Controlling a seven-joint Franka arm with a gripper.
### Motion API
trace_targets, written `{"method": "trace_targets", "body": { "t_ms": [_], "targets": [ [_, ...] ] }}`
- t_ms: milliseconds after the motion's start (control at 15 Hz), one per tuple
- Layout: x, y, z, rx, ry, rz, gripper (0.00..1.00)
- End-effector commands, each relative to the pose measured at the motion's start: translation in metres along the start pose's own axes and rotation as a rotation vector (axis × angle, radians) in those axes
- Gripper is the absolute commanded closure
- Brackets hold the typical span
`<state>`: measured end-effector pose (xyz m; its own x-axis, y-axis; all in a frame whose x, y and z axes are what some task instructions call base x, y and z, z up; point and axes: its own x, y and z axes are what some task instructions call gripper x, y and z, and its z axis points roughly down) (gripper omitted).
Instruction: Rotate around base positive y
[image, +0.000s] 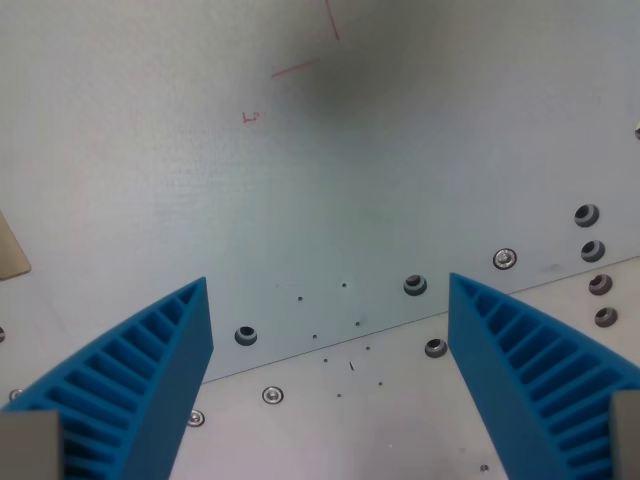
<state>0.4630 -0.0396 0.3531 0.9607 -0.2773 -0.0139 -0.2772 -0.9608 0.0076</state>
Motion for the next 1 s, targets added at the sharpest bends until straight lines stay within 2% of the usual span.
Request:
{"method": "trace_targets", "body": {
  "t_ms": [67,1000],
  "targets": [
    [-0.0003,0.0001,-0.0027,-0.002,-0.006,0.000,0.00],
    [-0.0003,0.0001,-0.0027,-0.047,-0.163,0.000,0.00]
  ]
}}
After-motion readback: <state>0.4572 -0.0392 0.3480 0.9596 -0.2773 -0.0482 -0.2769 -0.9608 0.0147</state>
